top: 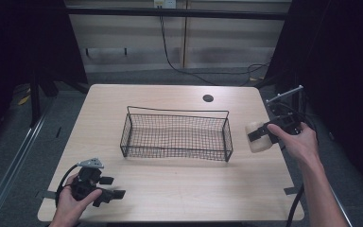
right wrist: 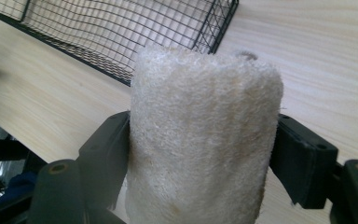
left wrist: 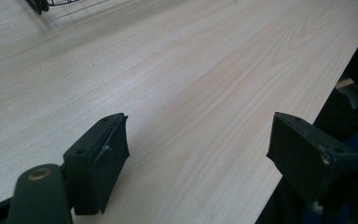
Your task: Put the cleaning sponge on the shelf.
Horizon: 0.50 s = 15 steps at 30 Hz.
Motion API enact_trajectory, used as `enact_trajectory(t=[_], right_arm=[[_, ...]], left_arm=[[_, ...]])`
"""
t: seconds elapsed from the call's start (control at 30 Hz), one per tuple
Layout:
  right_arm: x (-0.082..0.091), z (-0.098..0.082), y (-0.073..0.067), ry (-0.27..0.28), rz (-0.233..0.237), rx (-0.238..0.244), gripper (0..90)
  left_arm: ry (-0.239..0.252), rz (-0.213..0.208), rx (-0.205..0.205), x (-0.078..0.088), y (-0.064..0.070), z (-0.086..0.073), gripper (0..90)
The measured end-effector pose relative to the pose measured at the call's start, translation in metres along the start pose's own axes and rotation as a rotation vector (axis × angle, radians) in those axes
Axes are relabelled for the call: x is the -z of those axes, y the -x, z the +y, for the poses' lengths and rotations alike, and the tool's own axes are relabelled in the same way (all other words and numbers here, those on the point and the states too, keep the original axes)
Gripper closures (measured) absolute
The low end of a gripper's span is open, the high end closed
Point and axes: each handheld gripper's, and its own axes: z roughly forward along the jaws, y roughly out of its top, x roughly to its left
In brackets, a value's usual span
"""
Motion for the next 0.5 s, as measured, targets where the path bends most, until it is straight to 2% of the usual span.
enact_trajectory(t=[0.1,0.13,0.23,0.33,0.5], right_arm=[[0.002,0.002,-0.003,0.012,0.009,0.015,26.2],[0.003,0.004,-0.005,0.024,0.039,0.026,26.2],[0.002,0.005,-0.008,0.016,0.039,0.033,26.2],[0.002,0.011,-0.015,0.022,0.059,0.050,26.2],[0.001,0.022,-0.028,0.014,0.048,0.088,26.2]], left_arm=[[0.000,0.000,0.000,0.000,0.000,0.000,19.7],[0.000,0.001,-0.001,0.000,0.000,0.000,19.7],[-0.001,0.002,-0.002,0.000,0.000,0.000,19.7],[0.000,0.001,0.001,0.000,0.000,0.000,19.7],[0.000,-0.003,-0.001,0.001,0.000,0.000,19.6]])
